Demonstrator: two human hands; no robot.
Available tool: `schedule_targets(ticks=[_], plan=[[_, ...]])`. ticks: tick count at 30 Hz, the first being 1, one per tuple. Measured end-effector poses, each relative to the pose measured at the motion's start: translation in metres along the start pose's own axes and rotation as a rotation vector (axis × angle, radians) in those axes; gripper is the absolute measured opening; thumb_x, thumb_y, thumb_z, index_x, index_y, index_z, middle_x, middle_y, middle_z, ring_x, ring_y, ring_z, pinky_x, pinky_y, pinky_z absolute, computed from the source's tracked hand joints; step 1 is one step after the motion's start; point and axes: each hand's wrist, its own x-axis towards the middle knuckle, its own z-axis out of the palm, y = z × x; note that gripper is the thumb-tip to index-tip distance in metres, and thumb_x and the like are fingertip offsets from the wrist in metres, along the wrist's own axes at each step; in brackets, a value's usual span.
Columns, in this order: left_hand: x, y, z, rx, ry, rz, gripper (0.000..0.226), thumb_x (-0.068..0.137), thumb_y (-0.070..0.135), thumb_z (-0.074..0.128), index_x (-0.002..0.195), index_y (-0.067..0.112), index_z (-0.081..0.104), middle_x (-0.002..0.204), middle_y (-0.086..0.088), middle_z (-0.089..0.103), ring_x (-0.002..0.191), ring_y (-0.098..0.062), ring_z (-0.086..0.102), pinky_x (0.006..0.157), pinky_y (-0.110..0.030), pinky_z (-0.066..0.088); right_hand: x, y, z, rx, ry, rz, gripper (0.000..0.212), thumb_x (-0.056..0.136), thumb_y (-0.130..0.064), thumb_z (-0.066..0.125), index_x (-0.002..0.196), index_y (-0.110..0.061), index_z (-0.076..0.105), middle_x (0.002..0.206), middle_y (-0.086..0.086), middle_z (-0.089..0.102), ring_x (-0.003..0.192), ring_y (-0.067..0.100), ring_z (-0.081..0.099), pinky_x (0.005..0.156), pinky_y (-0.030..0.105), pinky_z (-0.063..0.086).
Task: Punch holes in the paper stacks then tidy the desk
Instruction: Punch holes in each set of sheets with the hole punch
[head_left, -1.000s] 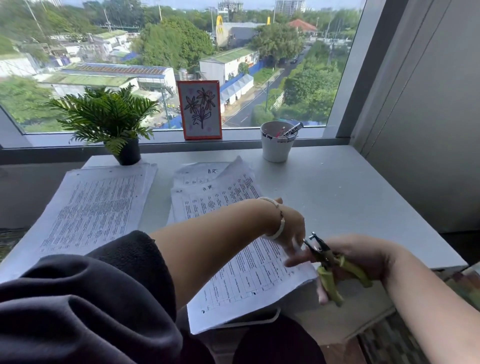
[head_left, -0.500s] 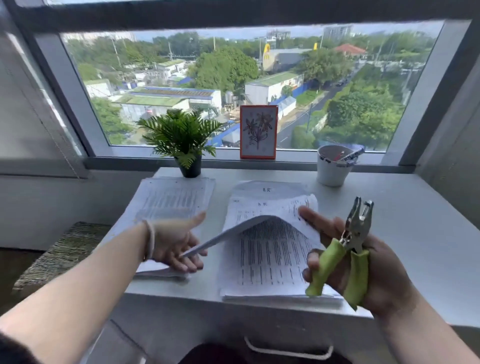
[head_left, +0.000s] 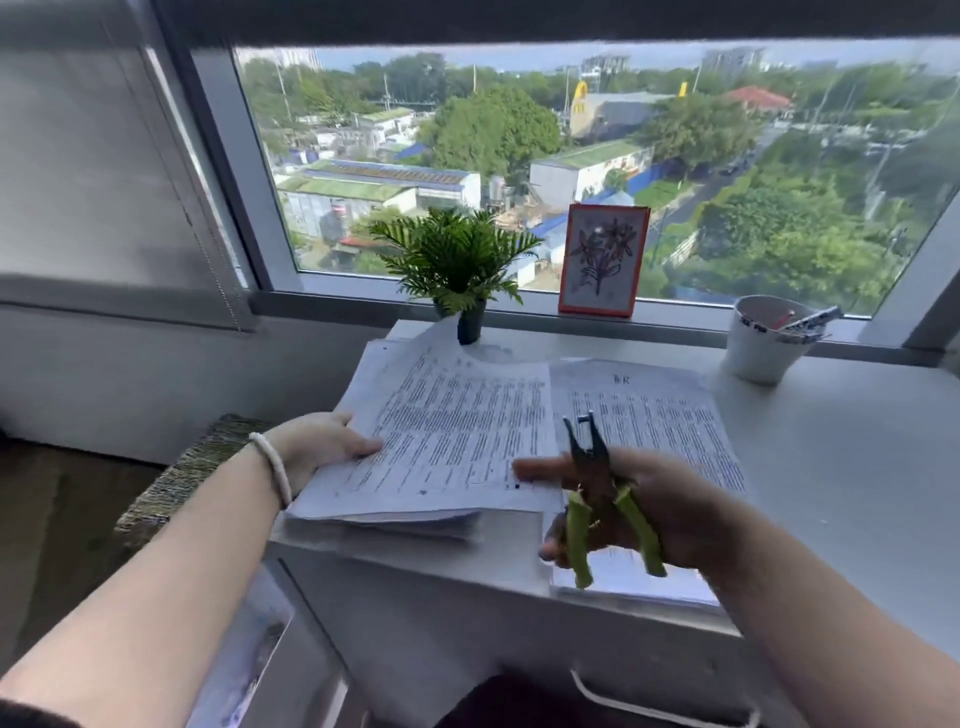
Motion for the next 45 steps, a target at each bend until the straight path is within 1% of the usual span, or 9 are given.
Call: schedule_targets(ticks=[7,12,16,22,27,33,37,41,45], plan=[[0.013,-0.019,-0.054,0.148,0.200,-0.079,0.019,0.090,-0.006,0.055,0.108,-0.008,0.059,0.099,-0.026,0.068,0.084,-0.040,0.066,0.081,-0.054,0.053,0.076,0.003,0.037,-0.197,0.088,0.059,0.038,0.101,-0.019,0.033,0.118,-0.009,0.065,0.082,0.019,0.058,0.084,0.038,0.069,0.076,0.040,0.053],[0.025,-0.013,-0.051,0.269,0.287,0.009,0.013,0.084,0.006,0.068,0.093,0.013,0.062,0.090,-0.011,0.072,0.079,-0.031,0.071,0.078,-0.046,0.057,0.102,0.011,0.042,-0.341,0.181,0.131,0.030,0.096,-0.012,0.042,0.116,0.003,0.059,0.065,0.007,0.051,0.076,0.036,0.069,0.063,0.034,0.048],[0.036,-0.010,-0.042,0.388,0.370,0.071,0.039,0.077,0.014,0.075,0.112,0.017,0.057,0.098,0.000,0.069,0.082,-0.020,0.069,0.079,-0.038,0.056,0.108,0.010,0.040,-0.492,0.196,0.187,0.022,0.096,-0.011,0.036,0.088,-0.002,0.055,0.070,0.010,0.057,0.076,0.038,0.070,0.058,0.028,0.044],[0.048,-0.015,-0.034,0.455,0.464,0.079,0.061,0.074,0.020,0.081,0.126,0.008,0.054,0.116,-0.008,0.064,0.099,-0.022,0.063,0.091,-0.037,0.050,0.101,-0.015,0.016,-0.601,0.284,0.263,0.029,0.100,-0.021,0.037,0.079,-0.011,0.055,0.076,0.012,0.055,0.059,0.028,0.063,0.044,0.018,0.042],[0.054,-0.009,-0.029,0.545,0.526,0.063,0.082,0.079,0.032,0.075,0.145,0.008,0.033,0.143,-0.012,0.045,0.126,-0.028,0.048,0.104,-0.040,0.040,0.110,-0.016,0.002,-0.350,0.320,0.278,0.025,0.100,-0.025,0.036,0.089,-0.005,0.049,0.084,0.014,0.056,0.079,0.033,0.072,0.074,0.038,0.050],[0.060,-0.008,-0.012,0.628,0.533,0.008,0.085,0.080,0.033,0.073,0.147,0.006,0.028,0.143,-0.013,0.044,0.126,-0.031,0.047,0.104,-0.042,0.040,0.107,-0.008,-0.003,-0.136,0.260,0.254,0.020,0.099,-0.022,0.043,0.096,-0.003,0.049,0.091,0.017,0.057,0.076,0.035,0.071,0.080,0.051,0.054],[0.051,0.007,0.014,0.919,0.681,0.105,0.077,0.079,0.037,0.072,0.143,0.013,0.036,0.140,-0.018,0.041,0.126,-0.036,0.041,0.104,-0.045,0.038,0.080,-0.023,-0.039,0.130,0.351,0.117,0.061,0.097,-0.060,0.031,0.117,-0.009,0.057,0.120,0.015,0.054,0.076,0.034,0.071,0.071,0.046,0.057],[0.039,0.018,0.090,0.686,0.412,0.370,0.056,0.087,0.021,0.064,0.138,0.013,0.044,0.127,-0.011,0.055,0.095,-0.018,0.055,0.089,-0.035,0.049,0.022,-0.029,-0.105,0.384,0.605,-0.044,0.087,0.083,-0.080,0.020,0.111,-0.009,0.062,0.123,0.017,0.057,0.082,0.033,0.070,0.078,0.045,0.053],[0.052,0.019,0.163,0.371,0.116,0.229,0.052,0.086,0.011,0.065,0.135,0.008,0.047,0.113,-0.008,0.057,0.096,-0.022,0.058,0.091,-0.038,0.051,-0.022,-0.012,-0.149,0.378,0.871,-0.023,0.073,0.087,-0.074,0.033,0.109,-0.009,0.056,0.123,0.019,0.056,0.079,0.033,0.070,0.076,0.048,0.052]])
